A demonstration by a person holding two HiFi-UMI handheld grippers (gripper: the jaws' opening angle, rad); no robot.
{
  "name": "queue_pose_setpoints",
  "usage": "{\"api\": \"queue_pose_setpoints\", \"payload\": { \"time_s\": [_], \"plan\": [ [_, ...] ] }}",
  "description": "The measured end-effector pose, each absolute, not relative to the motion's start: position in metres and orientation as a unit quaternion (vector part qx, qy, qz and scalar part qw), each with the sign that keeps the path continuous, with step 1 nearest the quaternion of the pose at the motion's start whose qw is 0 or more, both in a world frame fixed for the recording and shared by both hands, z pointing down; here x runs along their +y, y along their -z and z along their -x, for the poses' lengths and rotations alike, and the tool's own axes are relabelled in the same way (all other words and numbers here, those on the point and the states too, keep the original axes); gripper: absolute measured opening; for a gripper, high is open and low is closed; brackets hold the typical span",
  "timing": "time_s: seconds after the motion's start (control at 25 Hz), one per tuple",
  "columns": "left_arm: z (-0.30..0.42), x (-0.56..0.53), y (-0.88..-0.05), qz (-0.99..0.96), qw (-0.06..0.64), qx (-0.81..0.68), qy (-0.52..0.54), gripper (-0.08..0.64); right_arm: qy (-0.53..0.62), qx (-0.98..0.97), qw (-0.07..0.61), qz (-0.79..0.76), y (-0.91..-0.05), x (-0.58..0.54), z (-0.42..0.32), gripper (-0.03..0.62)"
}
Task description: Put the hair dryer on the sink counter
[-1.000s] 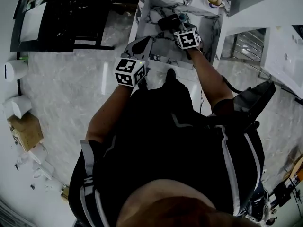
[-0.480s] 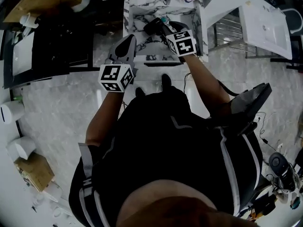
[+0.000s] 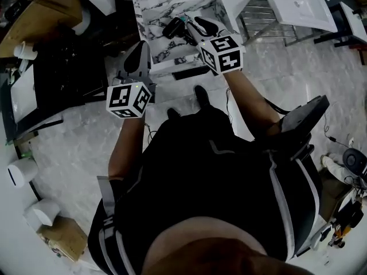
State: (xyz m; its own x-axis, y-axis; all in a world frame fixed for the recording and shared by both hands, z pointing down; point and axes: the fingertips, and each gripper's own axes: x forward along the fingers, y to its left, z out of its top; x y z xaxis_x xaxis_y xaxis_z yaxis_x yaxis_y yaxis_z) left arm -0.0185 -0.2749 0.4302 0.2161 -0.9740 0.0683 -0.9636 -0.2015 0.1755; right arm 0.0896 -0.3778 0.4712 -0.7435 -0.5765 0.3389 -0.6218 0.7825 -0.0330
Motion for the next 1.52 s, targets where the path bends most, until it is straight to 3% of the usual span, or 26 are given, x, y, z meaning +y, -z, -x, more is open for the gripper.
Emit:
{"api": "queue_pose_setpoints", "payload": {
  "time_s": [0.4, 0.96, 1.52],
  "plan": [
    [0.016, -0.241, -0.408, -0.783, 0.072, -0.616, 0.037, 0.002, -0.049, -0.925, 0.084, -0.367, -0.411, -0.321, -0.114, 0.04],
    [-0.044, -0.22, -0.38, -0.754, 0.037, -0.656, 0.008, 0.002, -0.025, -0.942, 0.023, -0.334, -0.36, -0.296, -0.173, 0.031],
    [-0.063, -0.227, -0.367, -0.738, 0.039, -0.673, 0.03, 0.002, -0.019, -0.94, 0.018, -0.341, -0.359, -0.301, -0.201, 0.025]
  ]
}}
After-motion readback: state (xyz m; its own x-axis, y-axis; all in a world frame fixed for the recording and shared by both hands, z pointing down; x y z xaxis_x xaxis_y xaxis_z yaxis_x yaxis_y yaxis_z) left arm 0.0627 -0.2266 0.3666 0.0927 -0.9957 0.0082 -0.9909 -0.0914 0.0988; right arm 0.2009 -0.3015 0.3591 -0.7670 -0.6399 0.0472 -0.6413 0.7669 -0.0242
